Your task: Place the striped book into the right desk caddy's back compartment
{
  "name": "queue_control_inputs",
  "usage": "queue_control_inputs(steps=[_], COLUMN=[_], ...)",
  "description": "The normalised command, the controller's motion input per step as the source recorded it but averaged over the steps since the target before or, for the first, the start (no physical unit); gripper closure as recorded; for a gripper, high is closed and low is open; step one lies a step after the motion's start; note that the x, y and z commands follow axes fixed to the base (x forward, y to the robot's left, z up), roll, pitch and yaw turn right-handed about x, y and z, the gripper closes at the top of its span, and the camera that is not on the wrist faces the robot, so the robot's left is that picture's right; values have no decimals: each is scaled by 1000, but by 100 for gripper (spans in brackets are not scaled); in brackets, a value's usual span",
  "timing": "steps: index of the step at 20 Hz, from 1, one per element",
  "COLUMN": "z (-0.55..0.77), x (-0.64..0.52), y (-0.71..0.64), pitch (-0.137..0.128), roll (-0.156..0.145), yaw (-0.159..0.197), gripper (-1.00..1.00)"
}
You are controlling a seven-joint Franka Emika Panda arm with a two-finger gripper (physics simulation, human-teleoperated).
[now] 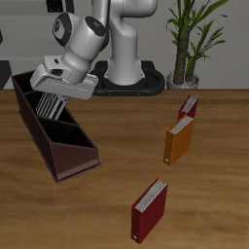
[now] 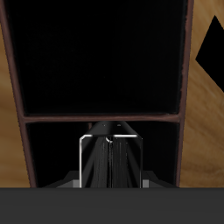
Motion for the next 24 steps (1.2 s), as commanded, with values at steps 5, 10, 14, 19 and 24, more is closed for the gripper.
queue_control_inputs(steps=[5,10,14,19,24], z=[-135,-6,142,112,219], x=[6,-27,-17,-23,-106], y=[10,-7,1,31,139], pitch=[37,17,-13,-17,-18], roll=[1,-17,-12,4,14], yaw=[17,-6,-16,-6,-52], gripper=[100,-100,-100,-100,-100])
